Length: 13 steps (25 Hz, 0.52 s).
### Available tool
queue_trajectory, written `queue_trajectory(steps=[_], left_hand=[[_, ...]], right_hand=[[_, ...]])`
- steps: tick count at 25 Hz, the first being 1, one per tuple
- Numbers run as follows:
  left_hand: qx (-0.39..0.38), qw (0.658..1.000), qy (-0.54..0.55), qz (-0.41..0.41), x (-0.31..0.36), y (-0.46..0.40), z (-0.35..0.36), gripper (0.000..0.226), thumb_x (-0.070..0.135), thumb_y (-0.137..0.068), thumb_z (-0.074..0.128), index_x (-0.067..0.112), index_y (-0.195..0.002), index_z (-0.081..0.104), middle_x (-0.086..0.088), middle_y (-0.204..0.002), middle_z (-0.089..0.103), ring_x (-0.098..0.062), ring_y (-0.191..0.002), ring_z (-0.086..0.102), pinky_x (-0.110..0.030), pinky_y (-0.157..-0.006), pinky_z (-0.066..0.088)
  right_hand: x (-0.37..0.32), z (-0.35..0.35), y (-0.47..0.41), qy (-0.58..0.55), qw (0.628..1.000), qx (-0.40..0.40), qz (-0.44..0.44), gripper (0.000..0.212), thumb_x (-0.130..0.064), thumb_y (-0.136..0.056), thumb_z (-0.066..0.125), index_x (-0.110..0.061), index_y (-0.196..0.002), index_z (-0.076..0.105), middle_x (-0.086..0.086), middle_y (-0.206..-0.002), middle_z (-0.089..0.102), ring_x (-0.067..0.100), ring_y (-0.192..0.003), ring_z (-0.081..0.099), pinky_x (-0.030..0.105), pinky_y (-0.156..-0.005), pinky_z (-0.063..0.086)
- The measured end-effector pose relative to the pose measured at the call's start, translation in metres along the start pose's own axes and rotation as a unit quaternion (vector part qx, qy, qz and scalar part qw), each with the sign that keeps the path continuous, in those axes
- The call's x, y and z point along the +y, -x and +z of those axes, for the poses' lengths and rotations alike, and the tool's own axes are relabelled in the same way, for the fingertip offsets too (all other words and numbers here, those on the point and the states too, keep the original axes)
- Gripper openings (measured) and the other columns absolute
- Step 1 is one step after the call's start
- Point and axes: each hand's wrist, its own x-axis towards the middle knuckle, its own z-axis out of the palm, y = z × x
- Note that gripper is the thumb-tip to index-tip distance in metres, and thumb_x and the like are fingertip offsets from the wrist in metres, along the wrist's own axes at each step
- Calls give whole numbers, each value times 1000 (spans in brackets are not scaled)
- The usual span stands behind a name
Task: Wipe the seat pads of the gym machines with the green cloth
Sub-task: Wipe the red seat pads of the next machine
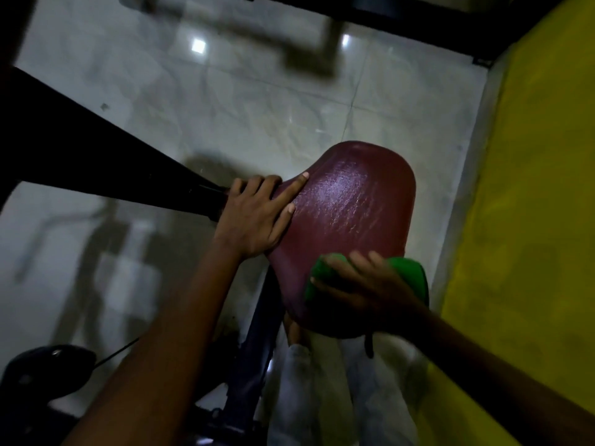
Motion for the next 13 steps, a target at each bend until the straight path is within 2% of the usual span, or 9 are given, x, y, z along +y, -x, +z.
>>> queue_trajectory(steps=[1, 3, 5, 6, 7, 9, 11, 12, 13], left_hand=[[-2, 1000, 3, -1, 0, 0, 1, 51, 40, -97, 28, 27, -147, 34, -9, -114, 58, -30, -94, 51, -40, -77, 32], [-3, 1000, 3, -10, 0, 2, 2, 51, 40, -98, 28, 28, -147, 33, -9, -115, 58, -29, -95, 51, -40, -78, 32], [-4, 1000, 12, -10, 0, 2, 2, 51, 41, -98, 27, 28, -147, 34, -9, -116, 58, -29, -95, 51, -40, -78, 31], [-9, 1000, 24, -5, -2, 2, 1, 51, 41, -98, 26, 28, -147, 34, -9, -117, 58, -29, -97, 52, -39, -78, 31], [-16, 999, 40, 2, -4, 2, 0, 51, 42, -99, 26, 28, -147, 34, -8, -120, 58, -29, -99, 52, -39, -78, 31], [-29, 997, 74, 18, -11, 3, -2, 52, 43, -99, 24, 28, -147, 33, -9, -127, 56, -28, -106, 52, -38, -81, 32], [-35, 995, 89, 37, -20, 4, -3, 52, 43, -99, 23, 29, -148, 31, -8, -135, 52, -28, -113, 52, -38, -84, 33], [-36, 994, 92, 44, -23, 5, -3, 51, 43, -99, 23, 29, -148, 31, -8, -138, 51, -28, -115, 51, -38, -86, 33], [-35, 993, 99, 49, -25, 5, -3, 51, 42, -99, 23, 28, -148, 31, -9, -140, 49, -29, -116, 51, -38, -88, 34]], right_hand=[[14, 1, -6, 27, 1000, 0, -9, 26, -28, -93, 44, -26, -118, 51, 16, -120, 50, 27, -81, 52, 32, -62, 36], [41, -3, -27, 15, 993, -3, 119, 43, -35, -75, 64, -25, -116, 55, 17, -119, 53, 31, -83, 54, 33, -61, 42], [40, -5, -41, -10, 958, 1, 286, 53, -42, -65, 62, -24, -115, 61, 17, -120, 54, 34, -88, 51, 37, -66, 45], [25, -3, -42, 0, 952, 7, 305, 56, -44, -64, 58, -23, -115, 62, 17, -120, 54, 32, -89, 48, 36, -66, 44], [6, 1, -40, 8, 959, 10, 282, 57, -46, -64, 58, -22, -115, 63, 17, -120, 52, 30, -88, 45, 35, -65, 42], [-26, 6, -32, 0, 990, -5, 141, 45, -47, -75, 57, -22, -112, 63, 17, -118, 53, 27, -82, 44, 32, -61, 37], [-25, 4, -30, -4, 999, -40, 4, 29, -40, -87, 49, -23, -106, 65, 16, -115, 60, 26, -79, 50, 32, -61, 36], [-16, 3, -35, 4, 999, -48, -11, 29, -37, -87, 48, -24, -105, 66, 16, -116, 61, 27, -83, 50, 32, -62, 37], [-7, 1, -43, 13, 998, -48, 25, 32, -37, -81, 53, -24, -107, 66, 17, -117, 60, 29, -87, 49, 33, -63, 40]])
